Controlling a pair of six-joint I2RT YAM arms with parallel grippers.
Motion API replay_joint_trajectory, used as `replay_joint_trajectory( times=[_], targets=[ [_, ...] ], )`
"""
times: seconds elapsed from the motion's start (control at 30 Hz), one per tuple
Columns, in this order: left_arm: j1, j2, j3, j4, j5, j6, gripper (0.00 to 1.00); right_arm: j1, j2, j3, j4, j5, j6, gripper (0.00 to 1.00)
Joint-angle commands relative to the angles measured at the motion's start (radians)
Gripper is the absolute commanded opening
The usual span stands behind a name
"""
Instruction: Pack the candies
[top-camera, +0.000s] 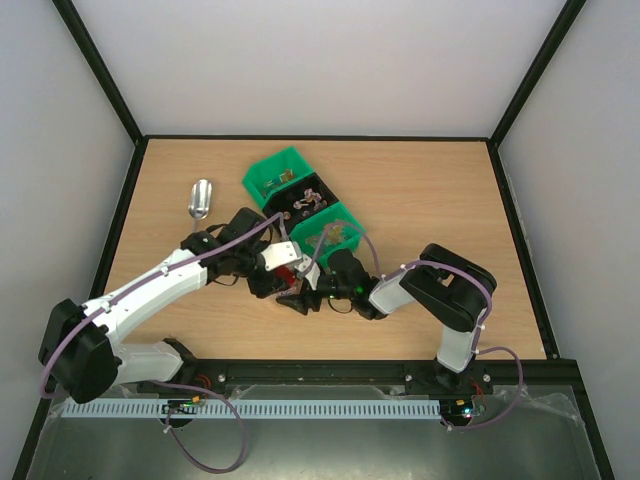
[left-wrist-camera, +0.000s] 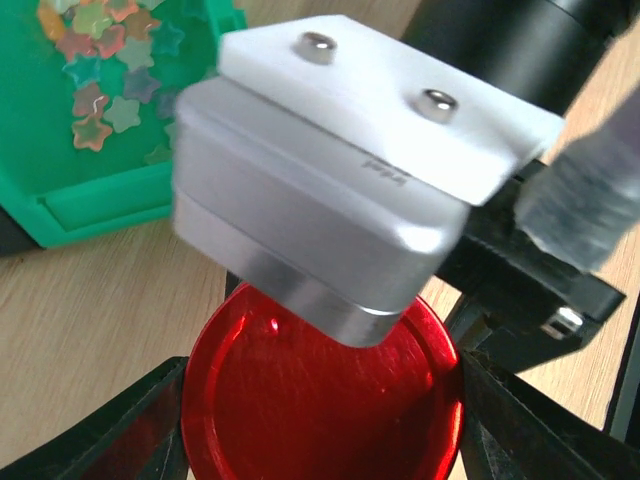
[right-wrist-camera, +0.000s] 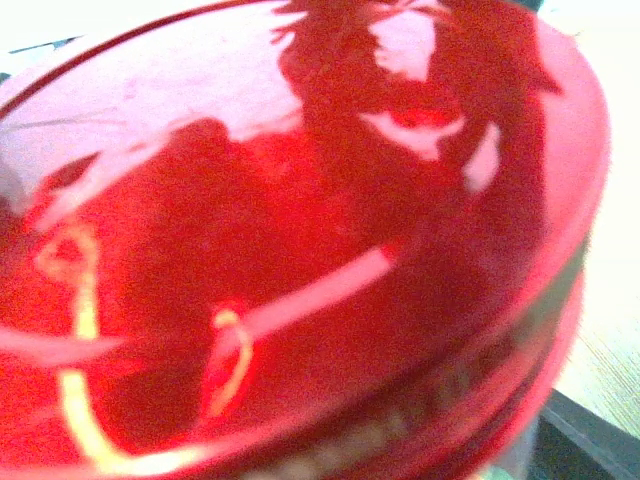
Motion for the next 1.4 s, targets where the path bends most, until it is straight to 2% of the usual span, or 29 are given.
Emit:
replay_joint_trajectory(
  times=[0.0, 0.27, 0.4, 0.5, 0.57, 0.6, 0.83, 1.13, 1.37],
  targets=[
    [-0.003, 0.009, -0.006, -0.093, 0.029, 0.206, 0.63, 0.010, -0.005, -0.016, 0.037, -0.077, -0.045, 0.54],
    [0.016, 0.075, 0.042, -0.196, 0.057, 0.479, 0.65, 0.011, -0.015, -0.027, 0.029, -0.093, -0.072, 0.51],
    [0.059, 0.126, 0.117, -0.237, 0.117, 0.477, 0.68, 0.010, -0.018, -0.030, 0.029, -0.079, -0.069, 0.49],
    [0.087, 0.128, 0.152, -0.228, 0.156, 0.393, 0.82, 0.010, -0.020, -0.030, 0.030, -0.045, -0.048, 0.48],
    [0.092, 0.098, 0.148, -0.190, 0.168, 0.317, 0.96, 0.010, -0.018, -0.028, 0.032, -0.015, -0.031, 0.47],
    [0.091, 0.072, 0.135, -0.164, 0.167, 0.275, 0.98, 0.010, -0.018, -0.029, 0.031, 0.000, -0.021, 0.47],
    [0.061, -0.102, -0.032, -0.008, 0.079, 0.085, 0.99, 0.010, -0.008, -0.021, 0.025, 0.079, 0.040, 0.45],
    [0.026, -0.091, -0.074, 0.107, -0.028, -0.198, 0.99, 0.012, 0.000, -0.014, 0.020, 0.174, 0.067, 0.45],
    [0.023, -0.040, -0.066, 0.156, -0.065, -0.251, 0.97, 0.013, 0.007, -0.002, 0.020, 0.210, 0.080, 0.45]
  ],
)
